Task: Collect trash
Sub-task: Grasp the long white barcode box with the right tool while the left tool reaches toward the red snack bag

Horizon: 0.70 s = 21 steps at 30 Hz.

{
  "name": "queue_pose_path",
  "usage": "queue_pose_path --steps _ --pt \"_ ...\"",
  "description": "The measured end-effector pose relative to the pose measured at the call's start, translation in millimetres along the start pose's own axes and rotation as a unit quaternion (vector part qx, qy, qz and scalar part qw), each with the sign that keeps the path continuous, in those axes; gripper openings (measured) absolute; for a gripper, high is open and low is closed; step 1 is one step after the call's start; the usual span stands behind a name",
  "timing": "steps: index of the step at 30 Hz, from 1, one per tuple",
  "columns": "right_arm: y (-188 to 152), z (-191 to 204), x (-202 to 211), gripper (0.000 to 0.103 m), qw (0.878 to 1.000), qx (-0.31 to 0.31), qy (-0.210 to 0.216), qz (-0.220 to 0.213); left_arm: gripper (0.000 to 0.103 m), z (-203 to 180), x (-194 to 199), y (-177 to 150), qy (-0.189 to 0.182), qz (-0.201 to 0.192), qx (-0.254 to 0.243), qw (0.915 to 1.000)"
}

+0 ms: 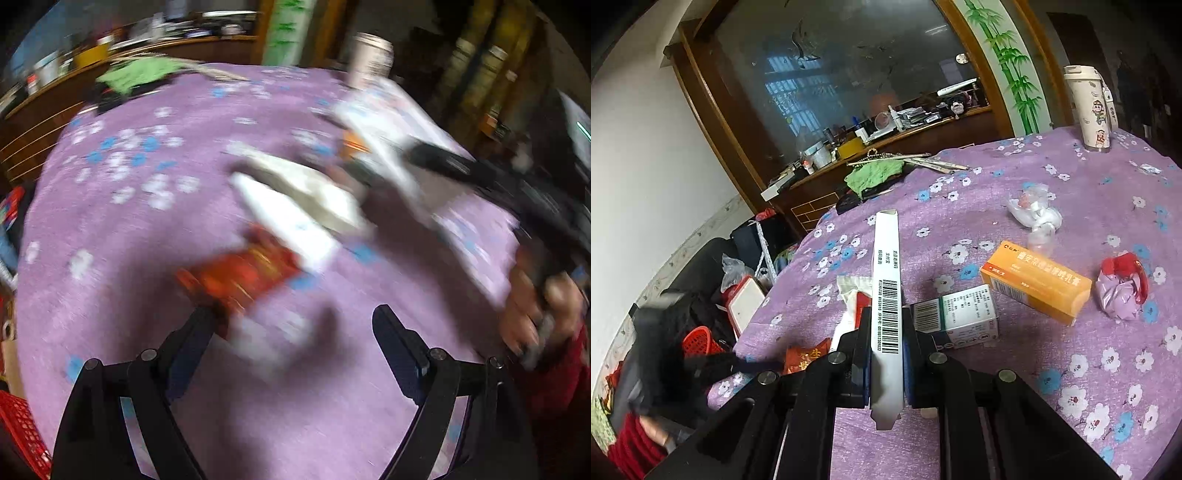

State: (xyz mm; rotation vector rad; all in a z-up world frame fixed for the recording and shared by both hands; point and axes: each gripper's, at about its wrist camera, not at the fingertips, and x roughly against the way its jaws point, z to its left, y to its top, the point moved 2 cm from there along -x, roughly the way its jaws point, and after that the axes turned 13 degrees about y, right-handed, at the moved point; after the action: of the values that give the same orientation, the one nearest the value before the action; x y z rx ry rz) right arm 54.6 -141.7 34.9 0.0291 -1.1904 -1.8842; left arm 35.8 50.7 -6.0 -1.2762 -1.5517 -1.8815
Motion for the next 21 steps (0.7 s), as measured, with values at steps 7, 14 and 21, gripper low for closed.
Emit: queue_pose_path --steps 7,14,21 --pt "-1.9 5.0 -0.4 0.014 1.0 0.01 0.003 0.005 0.086 -11.9 19.9 4.2 0.117 -0.065 -0.031 0.9906" --pt "-1.9 1.1 -1.8 0.014 1.0 0.007 0.0 0.007 0.086 -4.0 -12.5 29.5 0.087 -0.034 -0.062 0.9938" --pt "-1.6 0.0 -2.8 0.014 1.0 0.006 0.001 0.008 0.086 12.0 -25.7 27.7 0.072 -0.015 -0.044 0.9963"
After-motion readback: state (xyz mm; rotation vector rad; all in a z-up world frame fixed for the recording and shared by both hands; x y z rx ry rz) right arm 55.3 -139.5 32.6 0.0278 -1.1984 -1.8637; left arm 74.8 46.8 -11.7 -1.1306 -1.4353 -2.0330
